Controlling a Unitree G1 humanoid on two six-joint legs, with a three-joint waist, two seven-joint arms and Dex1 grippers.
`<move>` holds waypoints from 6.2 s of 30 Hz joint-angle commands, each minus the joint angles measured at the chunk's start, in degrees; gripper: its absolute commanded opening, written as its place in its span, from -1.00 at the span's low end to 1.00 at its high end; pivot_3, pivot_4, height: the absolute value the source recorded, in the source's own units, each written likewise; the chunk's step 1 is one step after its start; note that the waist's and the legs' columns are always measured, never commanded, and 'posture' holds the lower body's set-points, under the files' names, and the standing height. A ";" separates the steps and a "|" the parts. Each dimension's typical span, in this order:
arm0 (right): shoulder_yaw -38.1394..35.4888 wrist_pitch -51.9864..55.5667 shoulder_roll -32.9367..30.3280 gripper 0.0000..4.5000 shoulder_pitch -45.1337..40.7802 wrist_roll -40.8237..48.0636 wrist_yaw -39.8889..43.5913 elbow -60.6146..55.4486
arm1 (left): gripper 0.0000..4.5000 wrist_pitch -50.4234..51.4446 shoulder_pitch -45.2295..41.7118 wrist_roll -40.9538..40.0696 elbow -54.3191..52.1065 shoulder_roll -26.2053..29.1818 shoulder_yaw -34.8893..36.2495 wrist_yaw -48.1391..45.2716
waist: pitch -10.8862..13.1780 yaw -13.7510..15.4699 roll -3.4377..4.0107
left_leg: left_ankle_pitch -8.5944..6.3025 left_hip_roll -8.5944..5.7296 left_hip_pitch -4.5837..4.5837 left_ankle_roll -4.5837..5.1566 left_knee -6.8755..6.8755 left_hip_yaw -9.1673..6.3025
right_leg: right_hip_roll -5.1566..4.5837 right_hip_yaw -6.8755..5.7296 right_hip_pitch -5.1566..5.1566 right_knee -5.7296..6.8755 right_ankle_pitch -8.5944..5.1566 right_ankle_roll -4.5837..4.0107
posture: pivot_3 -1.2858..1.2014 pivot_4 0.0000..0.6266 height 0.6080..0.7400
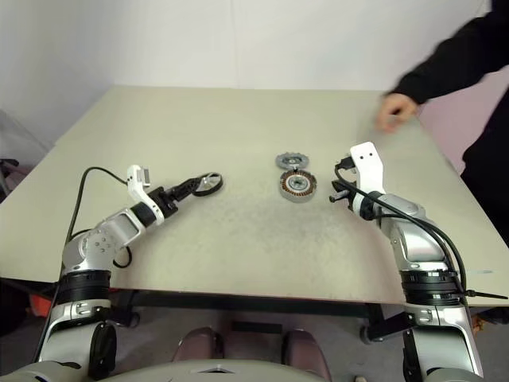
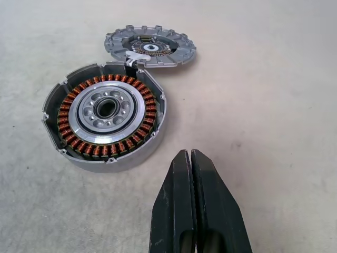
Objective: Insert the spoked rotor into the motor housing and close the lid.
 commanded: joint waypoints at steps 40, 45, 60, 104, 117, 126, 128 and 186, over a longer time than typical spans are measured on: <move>28.65 -45.44 -10.20 -0.05 -22.68 -28.25 33.64 29.07 | 0.96 -17.95 -4.23 17.48 -6.73 2.25 -15.59 -7.04 | 0.02 -0.11 -0.02 | 0.13 0.02 -0.14 0.33 0.17 -0.01 | -0.14 -0.24 0.01 0.17 0.01 -0.07 | 0.03 -1.00 1.00; 30.17 -50.87 -8.57 -0.05 -26.46 -31.69 33.83 37.17 | 0.96 -17.87 -3.75 17.55 -7.01 2.14 -15.61 -6.71 | 0.02 -0.12 -0.02 | 0.10 0.02 -0.19 0.39 0.27 -0.01 | -0.16 -0.50 0.01 0.20 0.02 -0.08 | 0.03 -1.00 1.00; 31.10 -59.14 -5.39 -0.87 -30.95 -36.17 35.82 47.14 | 0.96 -17.96 -2.71 17.81 -7.10 2.40 -15.12 -5.84 | 0.00 -0.40 -0.07 | -0.01 0.21 -0.36 0.70 0.66 0.04 | -0.43 -0.83 -0.04 0.53 0.04 -0.17 | 0.03 -1.00 1.00; 24.62 -46.72 -11.58 -0.94 -19.57 -28.54 45.07 11.85 | 0.96 -17.91 -2.12 18.36 -6.61 1.40 -15.25 -5.37 | 0.03 -0.13 -0.05 | 0.03 0.31 -0.77 0.77 0.66 0.03 | -0.46 -1.00 -0.36 0.55 -0.03 -0.28 | 0.03 -1.00 1.00; 25.81 -38.12 -12.54 -0.94 -9.22 -26.07 46.22 -4.86 | 0.96 -17.88 -2.10 18.37 -6.55 1.70 -15.07 -5.48 | 0.03 0.01 -0.05 | 0.05 0.30 -0.75 0.75 0.67 0.02 | -0.48 -0.98 -0.34 0.56 -0.03 -0.28 | 0.03 -1.00 1.00; 26.73 -38.29 -12.43 -0.94 -8.24 -27.52 45.15 -3.78 | 0.96 -17.88 -2.30 18.42 -6.29 1.79 -15.07 -5.62 | 0.03 -0.04 -0.05 | 0.08 0.30 -0.68 0.70 0.66 0.02 | -0.48 -0.98 -0.28 0.59 -0.03 -0.28 | 0.03 -1.00 1.00; 26.93 -38.41 -12.34 -0.94 -8.26 -27.47 45.33 -3.40 | 0.96 -17.90 -2.46 18.42 -6.13 1.83 -14.98 -5.65 | 0.03 -0.04 -0.05 | 0.09 0.30 -0.67 0.70 0.66 0.02 | -0.48 -0.98 -0.27 0.59 -0.03 -0.28 | 0.03 -1.00 1.00; 23.78 -15.60 -1.00 -0.97 -1.81 -21.61 23.70 -3.97 | 0.96 -17.52 -4.39 18.87 -3.59 1.79 -14.98 -6.37 | 0.00 -0.09 -0.06 | 0.37 0.24 -0.17 0.22 0.51 0.01 | -0.49 -0.92 0.09 0.68 -0.05 -0.24 | 0.03 -1.00 1.00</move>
